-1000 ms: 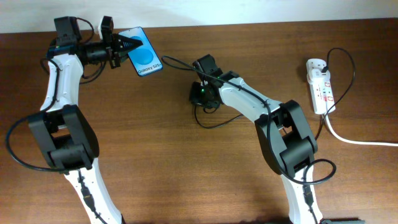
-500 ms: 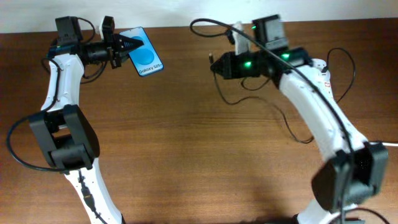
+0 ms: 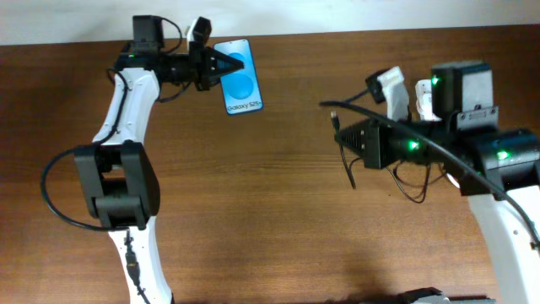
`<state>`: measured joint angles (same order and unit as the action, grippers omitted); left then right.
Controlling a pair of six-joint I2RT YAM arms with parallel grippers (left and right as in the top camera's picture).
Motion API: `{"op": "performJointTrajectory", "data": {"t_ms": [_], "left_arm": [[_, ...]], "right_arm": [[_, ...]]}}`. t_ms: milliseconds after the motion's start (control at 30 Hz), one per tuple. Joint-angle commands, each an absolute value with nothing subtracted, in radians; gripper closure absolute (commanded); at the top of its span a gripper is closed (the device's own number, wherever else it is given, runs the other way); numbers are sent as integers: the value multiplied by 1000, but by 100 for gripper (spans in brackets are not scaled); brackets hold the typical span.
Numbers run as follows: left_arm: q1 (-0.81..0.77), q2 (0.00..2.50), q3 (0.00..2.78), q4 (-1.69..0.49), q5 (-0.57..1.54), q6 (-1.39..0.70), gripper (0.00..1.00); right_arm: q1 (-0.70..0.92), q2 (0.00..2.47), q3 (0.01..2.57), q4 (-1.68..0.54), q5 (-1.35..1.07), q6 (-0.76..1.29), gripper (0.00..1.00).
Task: Plug charger to phone and switch on socket
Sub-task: 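Push the USB-C plug into the phone's bottom port with the right gripper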
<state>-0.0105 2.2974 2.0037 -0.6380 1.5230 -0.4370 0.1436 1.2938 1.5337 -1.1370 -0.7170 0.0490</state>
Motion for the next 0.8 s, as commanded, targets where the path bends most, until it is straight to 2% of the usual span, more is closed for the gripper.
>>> {"op": "performJointTrajectory", "data": {"t_ms": [0, 100, 167, 267, 333, 500, 767], "left_arm": [[-47, 2273, 2015, -636, 1574, -409, 100], [-70, 2273, 2015, -636, 1571, -408, 100], [-72, 2273, 2015, -637, 1572, -387, 100], [-72, 2273, 2015, -637, 1572, -387, 100], [-80, 2273, 2015, -637, 1572, -388, 100], [-131, 2273, 2015, -637, 1568, -448, 100], [-155, 2273, 2015, -636, 1571, -458, 100]], "right_arm": [[134, 1248, 1367, -1046, -799, 56, 95], [130, 1242, 1259, -989, -835, 68, 96], [130, 1239, 1221, -941, -954, 87, 96], [130, 1206, 1068, -728, -983, 205, 95], [147, 1207, 988, -543, -913, 325, 95], [353, 1260, 984, -386, -694, 492, 96], [439, 1362, 984, -247, -694, 540, 96]]}}
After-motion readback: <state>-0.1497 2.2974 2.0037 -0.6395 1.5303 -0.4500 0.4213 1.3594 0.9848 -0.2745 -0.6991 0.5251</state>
